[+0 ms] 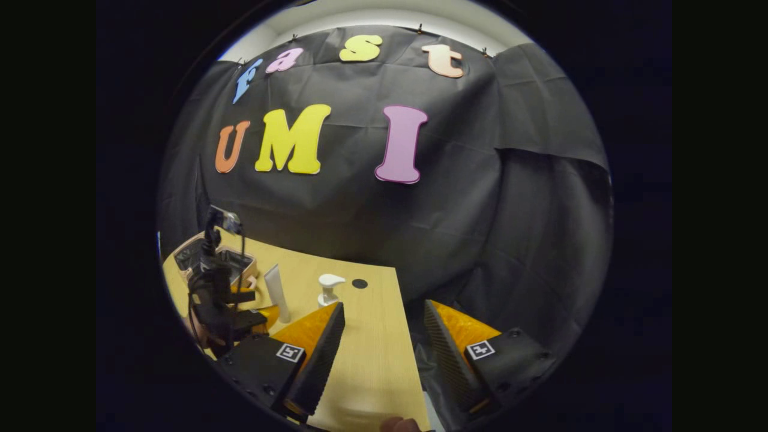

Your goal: First open the suitcase, pack the skin care products into it, and then close the suitcase.

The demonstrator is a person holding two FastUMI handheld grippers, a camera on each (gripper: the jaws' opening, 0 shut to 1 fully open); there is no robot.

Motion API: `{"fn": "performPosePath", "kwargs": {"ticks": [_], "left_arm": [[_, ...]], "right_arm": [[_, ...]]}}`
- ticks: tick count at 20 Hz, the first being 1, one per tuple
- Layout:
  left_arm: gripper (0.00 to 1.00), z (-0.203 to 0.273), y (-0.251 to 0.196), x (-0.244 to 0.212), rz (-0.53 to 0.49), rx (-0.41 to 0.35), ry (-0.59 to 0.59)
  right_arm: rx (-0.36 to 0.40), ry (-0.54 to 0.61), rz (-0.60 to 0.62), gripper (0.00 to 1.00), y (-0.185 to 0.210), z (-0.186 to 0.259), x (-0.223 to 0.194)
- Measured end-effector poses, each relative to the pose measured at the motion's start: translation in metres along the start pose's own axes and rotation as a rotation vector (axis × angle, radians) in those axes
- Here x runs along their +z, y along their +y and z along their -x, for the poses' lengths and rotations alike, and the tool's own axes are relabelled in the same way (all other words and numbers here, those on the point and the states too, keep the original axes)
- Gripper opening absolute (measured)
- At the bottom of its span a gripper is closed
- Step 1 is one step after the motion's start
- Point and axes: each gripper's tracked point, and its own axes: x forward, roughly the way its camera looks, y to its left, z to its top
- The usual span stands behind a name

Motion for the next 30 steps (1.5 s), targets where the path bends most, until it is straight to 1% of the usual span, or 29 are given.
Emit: {"fn": "performPosePath", "kwargs": {"ticks": [3, 5, 7, 9, 11, 12, 14, 16, 17, 18, 19, 20, 21, 22, 23, 26, 29, 30], "left_arm": [[0.99, -0.025, 0.007, -0.011, 0.014, 0.029, 0.022], [0.99, -0.039, 0.012, -0.017, -0.003, 0.044, 0.039], [1.0, -0.053, 0.014, -0.019, 0.005, 0.039, 0.047], [0.98, -0.062, 0.013, -0.021, 0.023, 0.033, 0.054], [0.92, -0.071, 0.013, -0.024, 0.021, 0.035, 0.071], [0.87, -0.075, 0.012, -0.028, 0.016, 0.033, 0.086], [0.82, -0.08, 0.011, -0.031, 0.004, 0.03, 0.102], [0.76, -0.082, 0.007, -0.029, -0.01, 0.009, 0.099], [0.61, -0.081, 0.008, -0.028, -0.019, 0.011, 0.101], [0.57, -0.081, 0.007, -0.03, -0.023, 0.005, 0.107], [0.57, -0.08, 0.007, -0.031, -0.026, -0.003, 0.114], [0.49, -0.076, 0.007, -0.031, -0.022, -0.005, 0.121], [0.55, -0.07, 0.008, -0.028, -0.015, -0.004, 0.118], [0.54, -0.063, 0.009, -0.023, -0.007, -0.005, 0.111], [0.48, -0.053, 0.011, -0.017, 0.0, -0.002, 0.1], [0.47, -0.016, 0.016, 0.004, 0.004, -0.001, 0.071], [0.47, 0.029, 0.025, 0.026, -0.019, -0.002, 0.04], [0.47, 0.042, 0.032, 0.034, -0.02, 0.005, 0.028]], "right_arm": [[0.009, 0.024, 0.01, 0.79, -0.005, -0.006, -0.008], [0.001, 0.037, 0.002, 0.8, -0.01, -0.01, -0.01], [0.0, 0.045, 0.003, 0.79, -0.011, -0.015, -0.011], [0.001, 0.052, 0.005, 0.8, -0.013, -0.02, -0.012], [0.003, 0.056, 0.003, 0.79, -0.014, -0.024, -0.013], [0.004, 0.056, 0.001, 0.79, -0.014, -0.026, -0.012], [0.006, 0.057, 0.001, 0.8, -0.015, -0.029, -0.013], [0.009, 0.061, -0.006, 0.8, -0.014, -0.032, -0.015], [0.01, 0.065, -0.012, 0.8, -0.015, -0.034, -0.018], [0.011, 0.067, -0.017, 0.79, -0.015, -0.035, -0.019], [0.014, 0.068, -0.02, 0.79, -0.015, -0.036, -0.022], [0.021, 0.068, -0.022, 0.8, -0.013, -0.038, -0.024], [0.031, 0.067, -0.024, 0.78, -0.011, -0.039, -0.027], [0.046, 0.068, -0.025, 0.79, -0.006, -0.041, -0.03], [0.065, 0.067, -0.03, 0.79, -0.001, -0.044, -0.035], [0.124, 0.077, -0.059, 0.78, 0.025, -0.057, -0.054], [0.193, 0.109, -0.094, 0.8, 0.063, -0.078, -0.079], [0.199, 0.119, -0.102, 0.8, 0.073, -0.088, -0.086]]}}
